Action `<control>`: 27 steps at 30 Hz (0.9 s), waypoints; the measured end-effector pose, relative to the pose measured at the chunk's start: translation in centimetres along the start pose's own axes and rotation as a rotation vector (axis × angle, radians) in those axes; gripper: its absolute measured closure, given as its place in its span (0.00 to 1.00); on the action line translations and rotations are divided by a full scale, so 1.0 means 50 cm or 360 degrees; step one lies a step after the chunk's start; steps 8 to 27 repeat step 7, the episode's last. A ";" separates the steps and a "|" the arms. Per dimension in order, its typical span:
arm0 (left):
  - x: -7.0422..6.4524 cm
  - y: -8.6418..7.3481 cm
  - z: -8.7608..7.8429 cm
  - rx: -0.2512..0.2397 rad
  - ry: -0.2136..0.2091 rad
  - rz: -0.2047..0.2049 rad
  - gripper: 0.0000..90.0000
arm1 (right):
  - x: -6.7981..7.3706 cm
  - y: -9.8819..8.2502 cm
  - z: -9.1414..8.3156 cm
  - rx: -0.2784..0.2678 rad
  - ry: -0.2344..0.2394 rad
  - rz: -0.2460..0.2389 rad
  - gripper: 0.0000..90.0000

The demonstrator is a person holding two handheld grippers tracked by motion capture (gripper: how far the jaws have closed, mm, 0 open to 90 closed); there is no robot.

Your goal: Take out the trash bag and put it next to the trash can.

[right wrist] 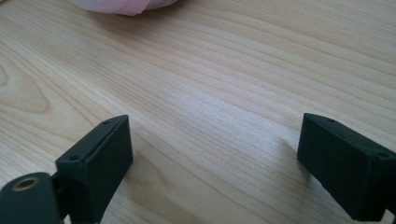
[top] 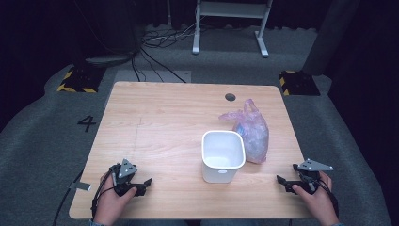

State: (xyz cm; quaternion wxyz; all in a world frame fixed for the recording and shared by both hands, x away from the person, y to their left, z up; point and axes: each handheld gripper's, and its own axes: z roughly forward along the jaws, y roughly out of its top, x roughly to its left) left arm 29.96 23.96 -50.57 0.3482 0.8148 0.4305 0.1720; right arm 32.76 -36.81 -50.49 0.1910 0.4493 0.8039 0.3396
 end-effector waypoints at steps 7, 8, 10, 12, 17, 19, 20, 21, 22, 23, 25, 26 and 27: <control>0.000 0.000 0.000 0.0002 -0.0001 0.0006 0.17 | -0.001 0.000 0.001 0.0006 0.0023 -0.0026 0.08; 0.000 0.000 0.000 0.0002 -0.0001 0.0006 0.17 | -0.001 0.000 0.001 0.0006 0.0023 -0.0026 0.08; 0.000 0.000 0.000 0.0002 -0.0001 0.0006 0.17 | -0.001 0.000 0.001 0.0006 0.0023 -0.0026 0.08; 0.000 0.000 0.000 0.0002 -0.0001 0.0006 0.17 | -0.001 0.000 0.001 0.0006 0.0023 -0.0026 0.08; 0.000 0.000 0.000 0.0002 -0.0001 0.0006 0.17 | -0.001 0.000 0.001 0.0006 0.0023 -0.0026 0.08; 0.000 0.000 0.000 0.0002 -0.0001 0.0006 0.17 | -0.001 0.000 0.001 0.0006 0.0023 -0.0026 0.08; 0.000 0.000 0.000 0.0002 -0.0001 0.0006 0.17 | -0.001 0.000 0.001 0.0006 0.0023 -0.0026 0.08; 0.000 0.000 0.000 0.0002 -0.0001 0.0006 0.17 | -0.001 0.000 0.001 0.0006 0.0023 -0.0026 0.08; 0.000 0.000 0.000 0.0002 -0.0001 0.0006 0.17 | -0.001 0.000 0.001 0.0006 0.0023 -0.0026 0.08; 0.000 0.000 0.000 0.0002 -0.0001 0.0006 0.17 | -0.001 0.000 0.001 0.0006 0.0023 -0.0026 0.08; 0.000 0.000 0.000 0.0002 -0.0001 0.0006 0.17 | -0.001 0.000 0.001 0.0006 0.0023 -0.0026 0.08; 0.000 0.000 0.000 0.0002 -0.0001 0.0006 0.17 | -0.001 0.000 0.001 0.0006 0.0023 -0.0026 0.08; 0.000 0.000 0.000 0.0002 -0.0001 0.0006 0.17 | -0.001 0.000 0.001 0.0006 0.0023 -0.0026 0.08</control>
